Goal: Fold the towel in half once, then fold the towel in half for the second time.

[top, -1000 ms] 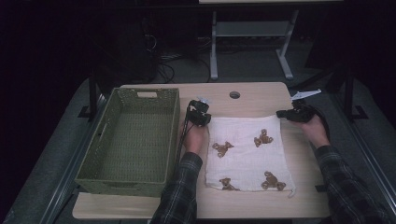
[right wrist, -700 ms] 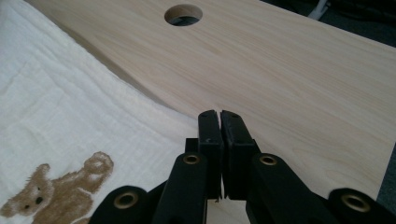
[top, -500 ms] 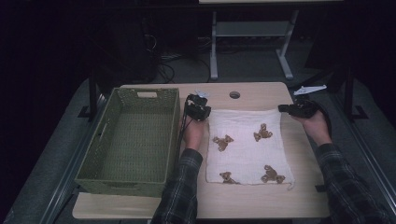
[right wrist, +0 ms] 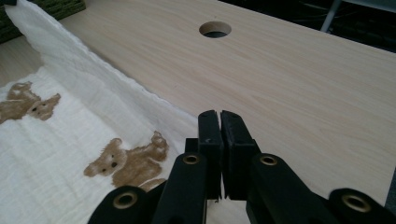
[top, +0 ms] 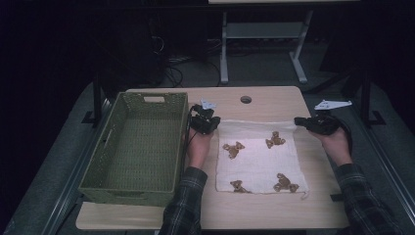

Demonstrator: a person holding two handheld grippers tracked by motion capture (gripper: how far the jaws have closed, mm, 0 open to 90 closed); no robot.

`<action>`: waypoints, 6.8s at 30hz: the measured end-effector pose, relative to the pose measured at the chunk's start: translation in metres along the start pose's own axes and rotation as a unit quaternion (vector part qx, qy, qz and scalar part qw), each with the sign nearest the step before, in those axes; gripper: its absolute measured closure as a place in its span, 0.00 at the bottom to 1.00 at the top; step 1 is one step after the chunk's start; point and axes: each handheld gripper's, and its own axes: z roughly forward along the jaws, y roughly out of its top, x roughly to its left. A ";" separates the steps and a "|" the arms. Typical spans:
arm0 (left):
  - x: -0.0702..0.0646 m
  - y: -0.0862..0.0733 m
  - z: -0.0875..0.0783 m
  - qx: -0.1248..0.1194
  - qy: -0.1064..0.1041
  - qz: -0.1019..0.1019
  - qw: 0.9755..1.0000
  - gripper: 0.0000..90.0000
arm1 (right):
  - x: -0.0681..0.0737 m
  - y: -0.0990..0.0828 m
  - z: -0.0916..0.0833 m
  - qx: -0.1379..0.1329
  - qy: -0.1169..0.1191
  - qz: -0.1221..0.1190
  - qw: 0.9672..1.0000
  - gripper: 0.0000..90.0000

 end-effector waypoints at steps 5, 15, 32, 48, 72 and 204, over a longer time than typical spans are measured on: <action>-0.003 -0.008 -0.007 -0.003 -0.003 -0.002 1.000 0.98 | 0.008 -0.004 -0.006 0.003 0.002 -0.004 1.000 0.97; -0.012 -0.021 -0.015 -0.002 -0.003 0.003 1.000 0.98 | 0.021 -0.015 -0.021 0.009 0.005 -0.015 1.000 0.97; -0.035 -0.050 -0.037 0.004 -0.021 0.009 1.000 0.98 | 0.046 -0.038 -0.050 0.025 0.017 -0.029 0.999 0.97; -0.058 -0.078 -0.067 -0.018 -0.024 0.001 1.000 0.98 | 0.067 -0.064 -0.073 0.043 0.035 -0.033 0.998 0.97; -0.089 -0.114 -0.101 -0.001 -0.020 0.014 1.000 0.98 | 0.102 -0.099 -0.102 0.062 0.070 -0.045 0.995 0.96; -0.058 -0.072 -0.064 -0.006 -0.043 0.062 0.997 0.97 | 0.069 -0.066 -0.075 0.053 0.032 -0.046 0.997 0.97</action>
